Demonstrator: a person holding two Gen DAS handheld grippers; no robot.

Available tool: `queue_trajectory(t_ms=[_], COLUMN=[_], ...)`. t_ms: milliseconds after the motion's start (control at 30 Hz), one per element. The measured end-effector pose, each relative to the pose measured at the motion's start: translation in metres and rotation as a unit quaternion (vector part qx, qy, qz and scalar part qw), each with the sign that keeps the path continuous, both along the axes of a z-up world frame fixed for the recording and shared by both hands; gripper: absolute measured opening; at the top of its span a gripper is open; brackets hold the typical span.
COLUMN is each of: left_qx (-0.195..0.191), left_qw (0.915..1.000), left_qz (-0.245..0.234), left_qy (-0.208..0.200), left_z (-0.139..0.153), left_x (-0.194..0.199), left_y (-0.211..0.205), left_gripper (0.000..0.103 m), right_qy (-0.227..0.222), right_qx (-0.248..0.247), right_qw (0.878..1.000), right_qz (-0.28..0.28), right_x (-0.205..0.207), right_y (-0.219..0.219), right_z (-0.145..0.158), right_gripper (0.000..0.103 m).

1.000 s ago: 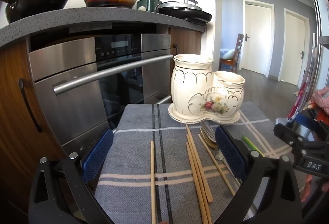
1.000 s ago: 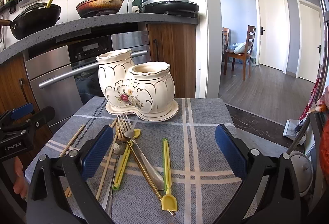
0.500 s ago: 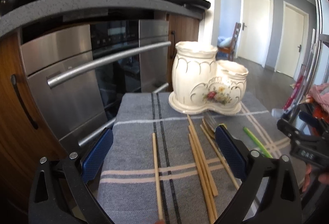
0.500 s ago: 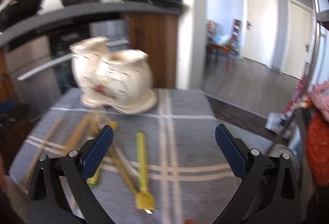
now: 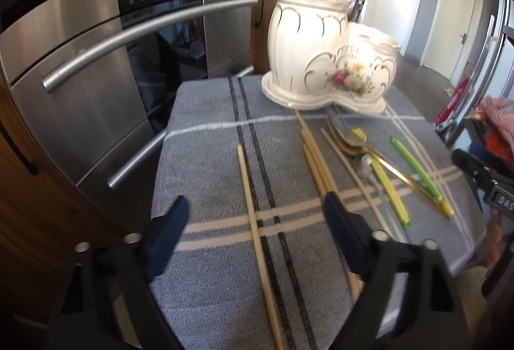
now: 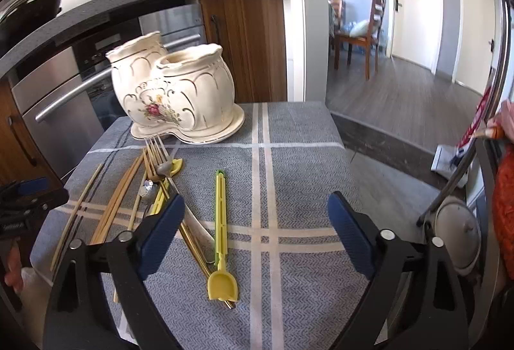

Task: Organize utensils
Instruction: 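Close the right gripper on the yellow plastic utensil while the left gripper grasps a wooden chopstick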

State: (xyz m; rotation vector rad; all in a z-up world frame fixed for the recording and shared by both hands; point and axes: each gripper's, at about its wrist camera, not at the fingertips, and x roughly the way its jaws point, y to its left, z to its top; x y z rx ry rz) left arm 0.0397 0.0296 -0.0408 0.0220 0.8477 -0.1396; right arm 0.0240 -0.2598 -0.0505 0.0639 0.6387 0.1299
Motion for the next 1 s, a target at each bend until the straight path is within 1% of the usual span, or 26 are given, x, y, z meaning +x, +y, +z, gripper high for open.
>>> queue_trajectory(t_ms=[33,67,100,133,167,200,333,367,400,533,600,667,733,833,867,900,933,1000], left_qx=[-0.006,-0.012,-0.018,-0.018,-0.015,-0.007,0.001,0.000,0.001,0.018,0.028,0.027,0.035,0.045,0.049,0.052,0.053,0.059], left_qw=[0.9999,0.9996,0.9993,0.9991,0.9991,0.9992,0.9985,0.9983,0.9980,0.9968,0.9959,0.9954,0.9956,0.9952,0.9953,0.9954,0.9955,0.9957], left_qz=[-0.006,-0.011,-0.017,-0.020,-0.022,-0.023,-0.030,-0.029,-0.029,-0.036,-0.039,-0.042,-0.041,-0.038,-0.038,-0.038,-0.040,-0.036], left_qy=[0.014,0.023,0.029,0.032,0.032,0.032,0.045,0.051,0.056,0.069,0.076,0.082,0.077,0.078,0.075,0.071,0.068,0.061], left_z=[-0.002,-0.003,-0.004,-0.003,-0.003,-0.003,-0.007,-0.009,-0.011,-0.017,-0.020,-0.022,-0.024,-0.025,-0.025,-0.026,-0.026,-0.026], left_x=[0.003,0.005,0.007,0.007,0.008,0.009,0.018,0.020,0.023,0.024,0.021,0.018,0.015,0.016,0.018,0.019,0.020,0.025], left_y=[0.002,0.004,0.006,0.007,0.007,0.006,0.001,0.000,-0.002,-0.011,-0.014,-0.014,-0.016,-0.019,-0.020,-0.021,-0.021,-0.020], left_gripper=[0.071,0.066,0.062,0.062,0.061,0.058,0.053,0.048,0.045,0.043,0.042,0.042,0.041,0.040,0.038,0.031,0.027,0.008], right_qy=[0.000,0.007,0.021,0.037,0.044,0.042,0.033,0.037,0.039,0.049,0.055,0.056,0.063,0.085,0.086,0.085,0.083,0.082], right_qx=[-0.010,-0.016,-0.015,-0.009,-0.006,-0.007,-0.041,-0.043,-0.041,-0.037,-0.029,-0.030,-0.029,0.006,0.004,-0.007,-0.015,-0.022], right_qw=[1.000,1.000,1.000,0.999,0.999,0.999,0.997,0.996,0.996,0.995,0.994,0.994,0.993,0.991,0.992,0.992,0.993,0.993], right_qz=[-0.003,-0.005,0.003,0.014,0.020,0.028,0.059,0.069,0.071,0.085,0.090,0.091,0.092,0.098,0.095,0.089,0.083,0.077], right_x=[-0.001,0.000,0.003,0.008,0.011,0.015,0.026,0.029,0.030,0.033,0.033,0.034,0.038,0.049,0.052,0.054,0.055,0.056], right_y=[0.001,0.002,0.002,0.003,0.003,0.005,0.020,0.023,0.024,0.028,0.028,0.029,0.030,0.029,0.031,0.032,0.033,0.035], right_z=[-0.002,-0.004,-0.007,-0.010,-0.011,-0.012,-0.013,-0.015,-0.016,-0.025,-0.027,-0.028,-0.031,-0.035,-0.037,-0.037,-0.038,-0.038], right_gripper=[0.078,0.072,0.067,0.065,0.058,0.055,0.050,0.045,0.042,0.040,0.032,0.028,0.025,0.024,0.021,0.013,0.011,0.010])
